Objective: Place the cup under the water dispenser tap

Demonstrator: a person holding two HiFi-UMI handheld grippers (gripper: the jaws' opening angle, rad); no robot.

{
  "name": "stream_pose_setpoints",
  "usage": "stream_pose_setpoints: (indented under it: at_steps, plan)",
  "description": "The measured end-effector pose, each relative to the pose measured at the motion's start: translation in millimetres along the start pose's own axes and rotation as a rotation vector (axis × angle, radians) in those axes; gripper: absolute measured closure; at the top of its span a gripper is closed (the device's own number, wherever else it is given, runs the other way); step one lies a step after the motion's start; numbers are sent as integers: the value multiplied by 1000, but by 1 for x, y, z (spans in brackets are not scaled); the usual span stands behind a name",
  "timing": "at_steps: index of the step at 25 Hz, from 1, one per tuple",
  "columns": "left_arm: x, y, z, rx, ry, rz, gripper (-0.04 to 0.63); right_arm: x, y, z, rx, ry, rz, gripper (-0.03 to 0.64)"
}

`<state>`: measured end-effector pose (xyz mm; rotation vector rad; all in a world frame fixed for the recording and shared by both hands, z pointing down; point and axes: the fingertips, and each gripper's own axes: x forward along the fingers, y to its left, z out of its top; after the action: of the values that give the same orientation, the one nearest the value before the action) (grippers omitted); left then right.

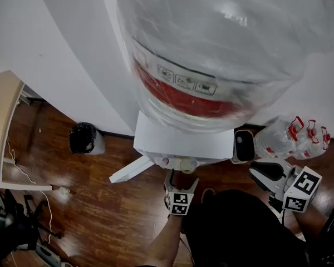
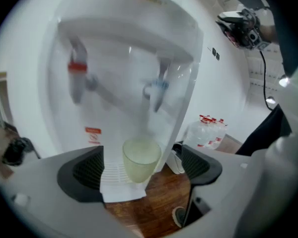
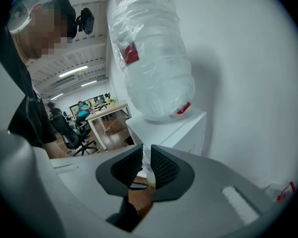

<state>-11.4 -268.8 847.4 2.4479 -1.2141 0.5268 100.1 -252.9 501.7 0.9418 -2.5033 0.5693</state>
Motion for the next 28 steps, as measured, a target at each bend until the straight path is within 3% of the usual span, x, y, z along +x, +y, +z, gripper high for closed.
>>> stream_pose_setpoints:
  at_steps: [3,7,12,14,21,25,28]
  plan:
    - [-62,-10,48,47,-71,63,343,-13,11,28,3,-26,9,568]
    - [-133,-29,115,43,-152,9,444,-28,28,61,35,-93,-8,571]
    - [-208,-52,209,68,-365,-60,530,-45,53,80,60,-185,-19,571]
    - [-233,-60,233,65,-417,-85,595,-53,62,80,70,-222,-39,571]
    - [-271,-73,270,38,-458,-116,595,-81,89,70,73,-280,-57,569]
    - [-290,-76,285,37,-481,-63,595,-95,94,70,70,-305,-62,572]
    - [-309,-80,302,14,-505,-45,595,-105,93,73,58,-327,-73,617]
